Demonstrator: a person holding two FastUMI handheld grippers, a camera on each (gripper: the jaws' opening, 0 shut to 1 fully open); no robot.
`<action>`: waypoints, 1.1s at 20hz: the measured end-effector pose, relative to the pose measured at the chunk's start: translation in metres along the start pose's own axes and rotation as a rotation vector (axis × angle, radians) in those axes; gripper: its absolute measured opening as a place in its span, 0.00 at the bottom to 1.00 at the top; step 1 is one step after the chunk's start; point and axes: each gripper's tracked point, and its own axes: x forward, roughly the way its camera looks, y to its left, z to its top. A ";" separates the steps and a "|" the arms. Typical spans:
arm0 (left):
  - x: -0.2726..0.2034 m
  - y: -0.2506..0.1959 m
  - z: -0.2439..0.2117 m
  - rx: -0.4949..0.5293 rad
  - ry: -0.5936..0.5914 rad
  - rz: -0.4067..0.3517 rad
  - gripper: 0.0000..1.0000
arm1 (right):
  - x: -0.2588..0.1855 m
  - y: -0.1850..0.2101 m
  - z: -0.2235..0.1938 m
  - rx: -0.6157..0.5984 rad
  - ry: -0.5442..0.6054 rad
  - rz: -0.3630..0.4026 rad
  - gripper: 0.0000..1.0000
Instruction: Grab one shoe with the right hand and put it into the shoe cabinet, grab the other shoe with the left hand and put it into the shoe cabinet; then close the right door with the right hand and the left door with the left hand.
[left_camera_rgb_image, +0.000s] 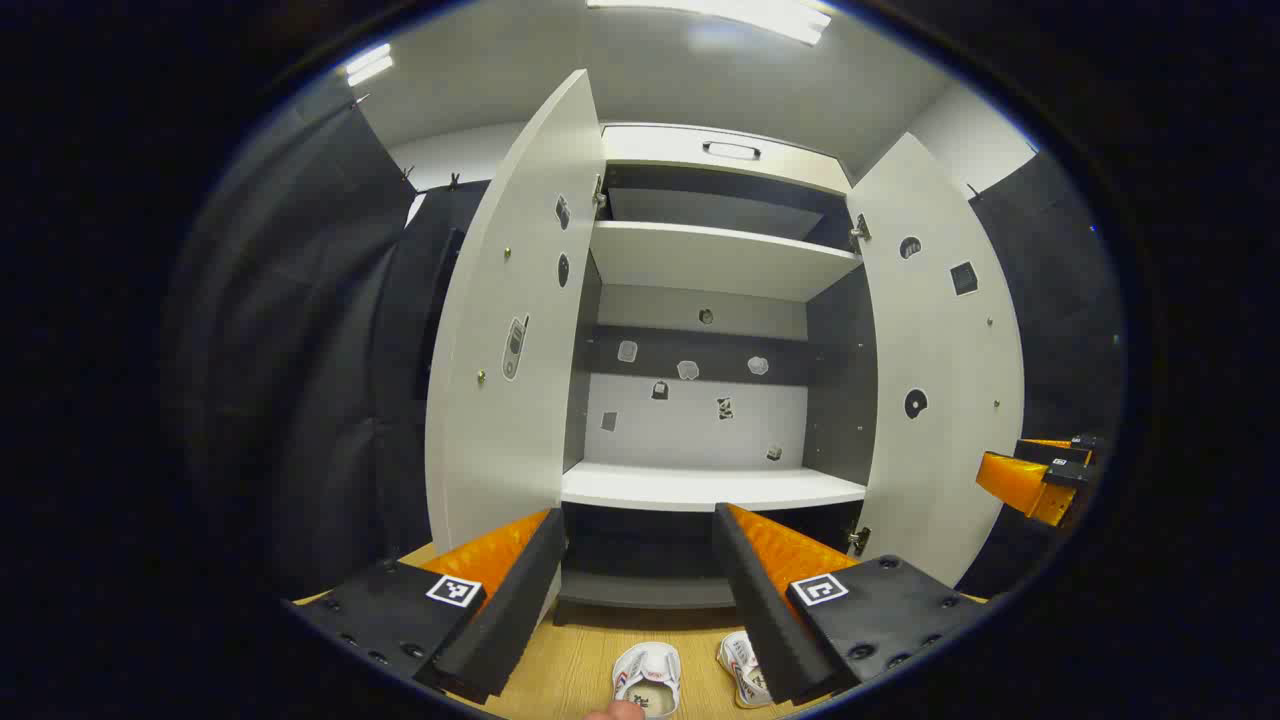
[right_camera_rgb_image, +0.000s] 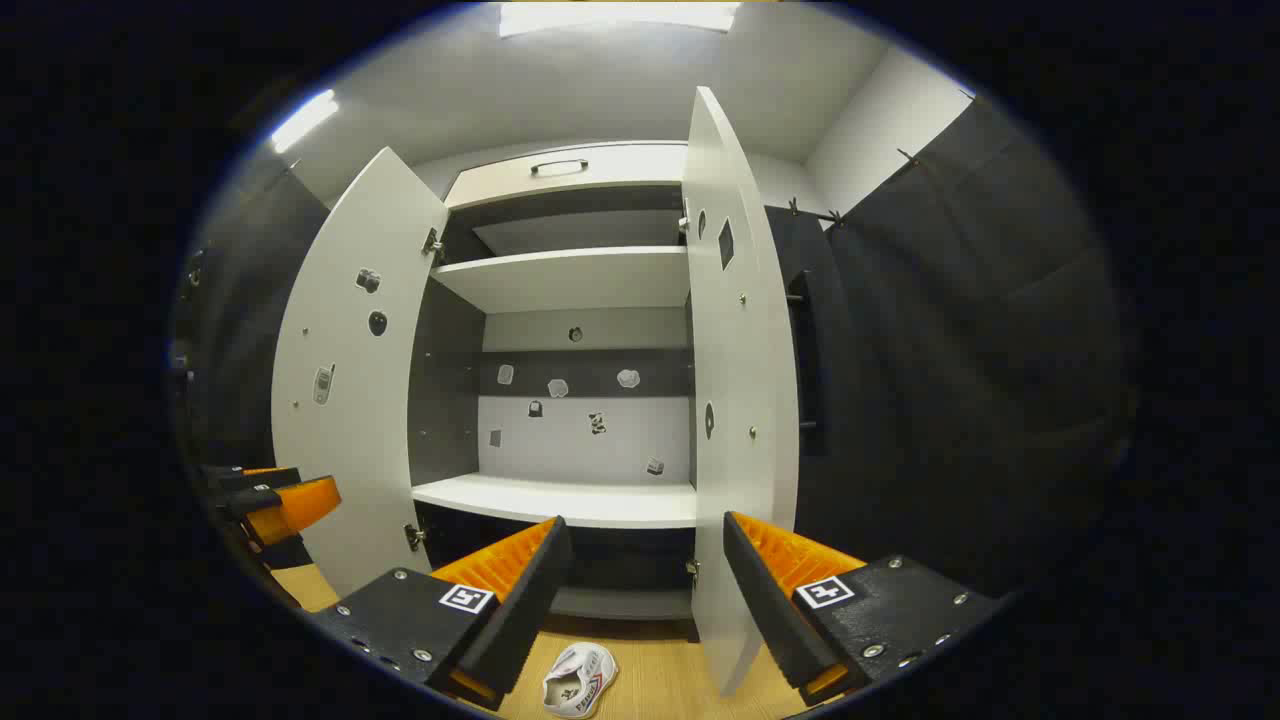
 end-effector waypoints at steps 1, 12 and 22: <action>0.000 0.000 0.000 0.000 0.000 -0.001 0.96 | 0.000 0.000 -0.001 0.001 0.002 0.000 0.94; 0.000 0.000 -0.002 -0.006 0.003 0.005 0.96 | 0.000 0.000 -0.006 -0.002 0.015 -0.003 0.94; -0.002 0.003 -0.001 0.000 0.002 0.014 0.96 | 0.006 0.008 -0.005 0.001 0.013 0.014 0.94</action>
